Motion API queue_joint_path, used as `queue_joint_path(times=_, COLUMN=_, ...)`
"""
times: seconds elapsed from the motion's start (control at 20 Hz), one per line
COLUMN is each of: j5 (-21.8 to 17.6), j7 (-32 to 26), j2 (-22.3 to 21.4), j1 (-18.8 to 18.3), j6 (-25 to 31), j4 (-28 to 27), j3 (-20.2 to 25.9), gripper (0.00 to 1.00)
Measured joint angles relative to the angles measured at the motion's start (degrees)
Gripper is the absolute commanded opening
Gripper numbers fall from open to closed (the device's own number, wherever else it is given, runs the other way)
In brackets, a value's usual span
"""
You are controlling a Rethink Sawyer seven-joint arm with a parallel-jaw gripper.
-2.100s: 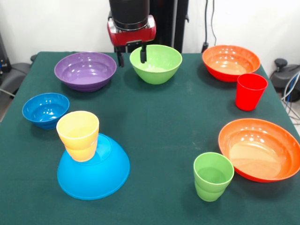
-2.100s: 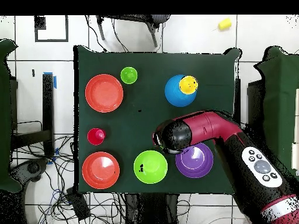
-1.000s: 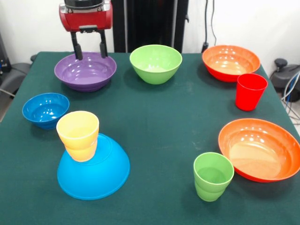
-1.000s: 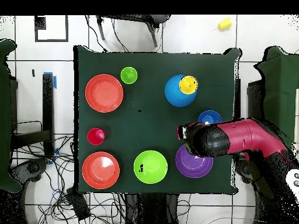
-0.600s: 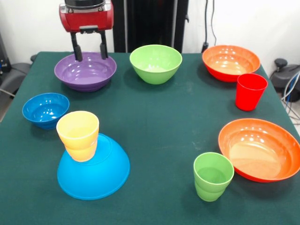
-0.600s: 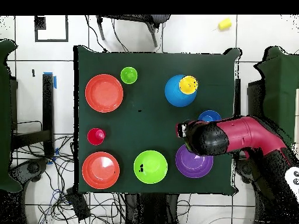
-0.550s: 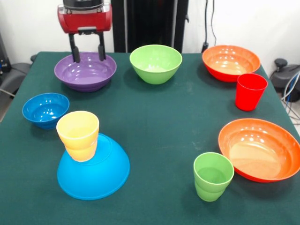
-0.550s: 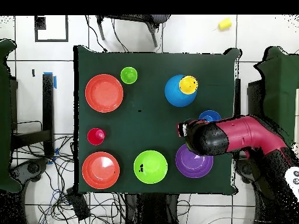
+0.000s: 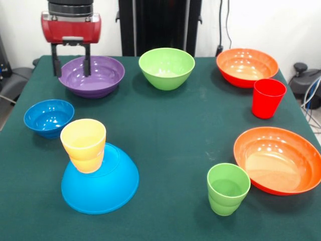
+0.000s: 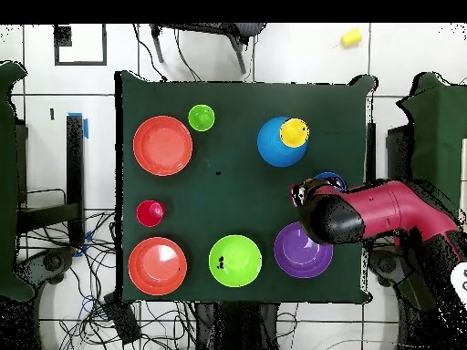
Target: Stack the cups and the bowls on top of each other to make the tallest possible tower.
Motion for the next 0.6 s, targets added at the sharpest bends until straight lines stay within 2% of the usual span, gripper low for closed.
queue_joint_path(times=0.25, j5=-2.0, j7=0.0, j2=1.3, j1=-0.4, j6=-1.4, j4=-1.5, j3=0.0, gripper=1.0)
queue_joint_path(times=0.6, j5=-2.2, j7=0.0, j2=5.1, j1=-1.3, j6=-1.8, j4=-3.3, j3=0.0, gripper=1.0)
